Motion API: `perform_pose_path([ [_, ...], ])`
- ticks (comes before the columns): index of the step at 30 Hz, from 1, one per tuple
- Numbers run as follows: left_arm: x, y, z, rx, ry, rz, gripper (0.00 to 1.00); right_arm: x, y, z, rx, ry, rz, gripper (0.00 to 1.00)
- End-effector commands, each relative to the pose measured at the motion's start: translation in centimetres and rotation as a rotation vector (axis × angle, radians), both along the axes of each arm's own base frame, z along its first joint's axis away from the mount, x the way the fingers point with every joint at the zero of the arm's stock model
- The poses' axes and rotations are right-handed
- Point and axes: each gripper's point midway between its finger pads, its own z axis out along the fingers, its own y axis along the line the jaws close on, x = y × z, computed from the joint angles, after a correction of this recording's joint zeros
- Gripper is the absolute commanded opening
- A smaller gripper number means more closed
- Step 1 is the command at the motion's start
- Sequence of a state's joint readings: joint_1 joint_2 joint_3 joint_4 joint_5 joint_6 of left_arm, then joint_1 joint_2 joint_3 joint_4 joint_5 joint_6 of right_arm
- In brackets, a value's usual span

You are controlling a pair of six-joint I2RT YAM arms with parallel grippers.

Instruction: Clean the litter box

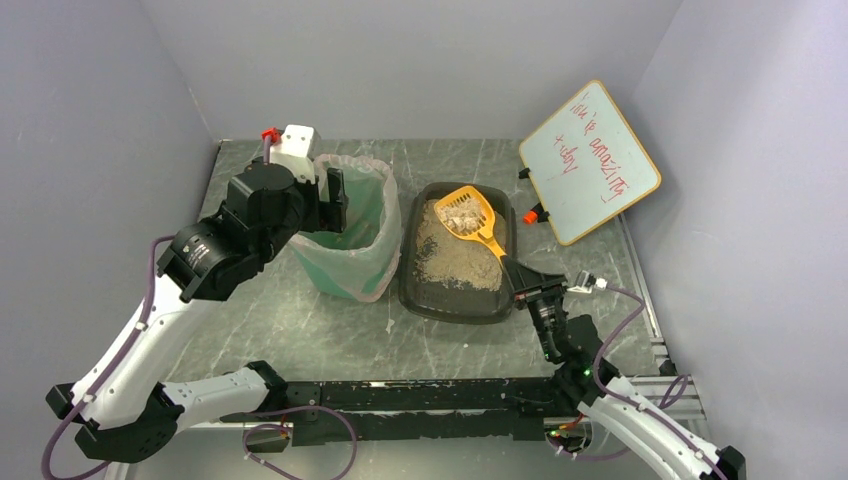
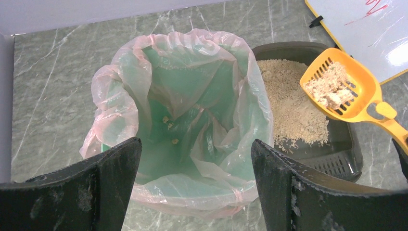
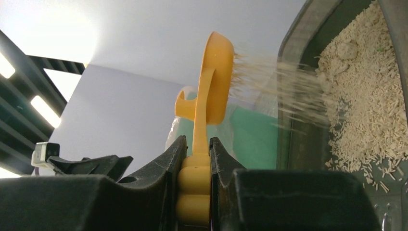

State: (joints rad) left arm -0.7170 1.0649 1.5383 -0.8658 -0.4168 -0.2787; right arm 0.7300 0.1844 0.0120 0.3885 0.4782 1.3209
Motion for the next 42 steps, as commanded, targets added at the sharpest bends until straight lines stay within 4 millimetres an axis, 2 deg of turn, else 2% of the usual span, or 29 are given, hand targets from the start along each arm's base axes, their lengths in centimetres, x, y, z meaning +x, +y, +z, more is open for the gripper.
perform_pose_path([
  [1,0.0,0.2,1.9,-0.038,-0.044,0.017,0.89,0.1,0.7,-3.2,-0.067,0.075,0.025,0.0],
  [4,-0.1,0.4,1.9,-0.039,-0.046,0.018,0.89,-0.3,1.6,-2.0,-0.021,0.022,0.081,0.0],
  [6,-0.2,0.5,1.9,-0.034,-0.043,0.021,0.89,0.2,1.4,-2.2,-0.066,0.078,0.053,0.0],
  [10,-0.3,0.7,1.8,-0.03,-0.046,0.025,0.9,-0.1,1.8,-1.9,-0.023,0.037,0.081,0.0],
  [11,-0.3,0.8,1.7,-0.025,-0.042,0.026,0.89,0.2,1.4,-2.0,-0.058,0.072,0.054,0.0],
  [13,-0.3,0.8,1.7,-0.02,-0.041,0.027,0.89,0.1,0.6,-1.5,-0.021,0.035,0.024,0.0],
  [15,-0.2,0.9,1.5,-0.016,-0.046,0.029,0.9,-0.3,1.0,-0.9,0.02,-0.003,0.056,0.0],
  [17,-0.1,0.8,1.5,-0.015,-0.042,0.03,0.9,0.1,0.7,-1.1,-0.018,0.051,0.03,0.0],
  [20,0.0,0.3,1.4,-0.022,-0.041,0.018,0.9,-0.5,1.0,-0.7,0.067,-0.01,0.07,0.0],
  [22,0.1,0.3,1.4,-0.022,-0.037,0.017,0.89,0.1,0.5,-1.6,0.025,0.057,0.027,0.0],
  [24,0.1,0.3,1.5,-0.021,-0.039,0.017,0.89,-0.4,0.6,-0.6,0.072,0.002,0.052,0.0],
  [26,0.1,0.5,1.7,-0.018,-0.047,0.023,0.9,-0.3,1.1,-1.0,0.041,0.03,0.07,0.0],
  [27,0.1,0.6,1.8,-0.016,-0.046,0.026,0.9,-0.2,0.6,-0.4,0.017,0.041,0.04,0.0],
  [28,0.1,0.6,1.8,-0.015,-0.045,0.029,0.9,-0.1,0.2,-0.5,0.024,0.049,0.02,0.0],
  [30,0.0,0.7,1.9,-0.017,-0.052,0.027,0.9,-0.6,0.3,0.1,0.087,-0.024,0.045,0.0],
  [31,0.0,0.7,1.9,-0.016,-0.054,0.025,0.9,-0.6,0.5,0.1,0.077,-0.006,0.057,0.0],
  [33,0.1,0.6,2.0,-0.014,-0.048,0.026,0.9,-0.2,-0.3,0.0,0.018,0.052,0.003,0.0],
  [34,0.1,0.5,2.0,-0.014,-0.047,0.024,0.9,-0.3,-0.5,0.2,0.053,0.03,-0.001,0.0],
  [35,0.1,0.5,2.0,-0.016,-0.05,0.02,0.9,-0.7,0.0,0.6,0.096,-0.022,0.036,0.0],
  [37,0.1,0.4,2.2,-0.02,-0.059,0.014,0.9,-0.6,0.4,0.4,0.079,0.016,0.051,0.0],
  [38,0.0,0.4,2.2,-0.021,-0.058,0.015,0.9,-0.3,0.0,0.2,0.047,0.058,0.024,0.0],
  [40,0.0,0.4,2.3,-0.027,-0.06,0.013,0.9,-0.7,-0.1,1.1,0.132,-0.012,0.038,0.0],
  [42,0.0,0.3,2.3,-0.032,-0.062,0.006,0.91,-0.8,0.8,1.1,0.144,0.011,0.092,0.0],
])
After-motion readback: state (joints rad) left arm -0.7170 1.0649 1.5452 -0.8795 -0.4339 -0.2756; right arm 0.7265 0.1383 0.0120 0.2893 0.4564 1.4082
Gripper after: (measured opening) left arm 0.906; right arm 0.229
